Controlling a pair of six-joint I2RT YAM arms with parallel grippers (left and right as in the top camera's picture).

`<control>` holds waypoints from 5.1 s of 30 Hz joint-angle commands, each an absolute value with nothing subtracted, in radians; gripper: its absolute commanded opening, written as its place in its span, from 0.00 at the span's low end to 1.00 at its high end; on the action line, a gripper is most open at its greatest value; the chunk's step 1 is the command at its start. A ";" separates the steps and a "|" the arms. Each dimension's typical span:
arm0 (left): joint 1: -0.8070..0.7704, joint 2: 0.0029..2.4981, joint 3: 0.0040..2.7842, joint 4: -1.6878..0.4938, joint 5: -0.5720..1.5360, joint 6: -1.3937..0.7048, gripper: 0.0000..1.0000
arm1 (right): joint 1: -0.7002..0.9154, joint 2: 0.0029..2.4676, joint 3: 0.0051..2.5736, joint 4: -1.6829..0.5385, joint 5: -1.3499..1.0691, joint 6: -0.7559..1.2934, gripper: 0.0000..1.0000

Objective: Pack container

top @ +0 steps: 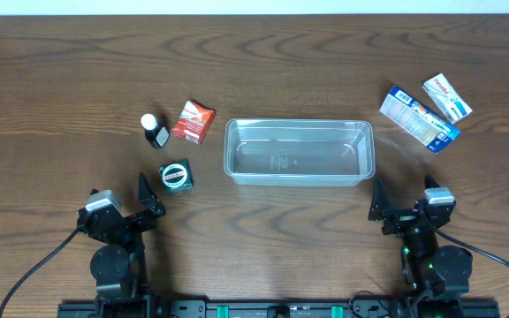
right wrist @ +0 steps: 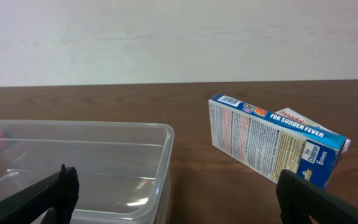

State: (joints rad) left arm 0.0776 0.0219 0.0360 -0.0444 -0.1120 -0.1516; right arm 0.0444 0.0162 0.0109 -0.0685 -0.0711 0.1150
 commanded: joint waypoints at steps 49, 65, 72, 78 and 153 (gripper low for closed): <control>0.079 0.025 0.004 -0.062 -0.113 -0.131 0.98 | -0.157 1.539 1.260 -0.626 -0.071 -0.259 0.99; 0.079 0.025 0.004 -0.062 -0.113 -0.131 0.98 | -0.160 1.767 1.260 -0.565 -0.074 -0.364 0.88; 0.079 0.025 0.004 -0.062 -0.113 -0.131 0.98 | -0.160 1.818 1.260 -0.563 -0.056 -0.363 0.46; 0.079 0.025 0.004 -0.062 -0.113 -0.131 0.98 | -0.164 1.808 1.261 -0.557 -0.017 -0.344 0.21; 0.079 0.025 0.004 -0.062 -0.113 -0.131 0.98 | 0.433 1.517 1.260 -0.857 -0.174 -1.169 0.01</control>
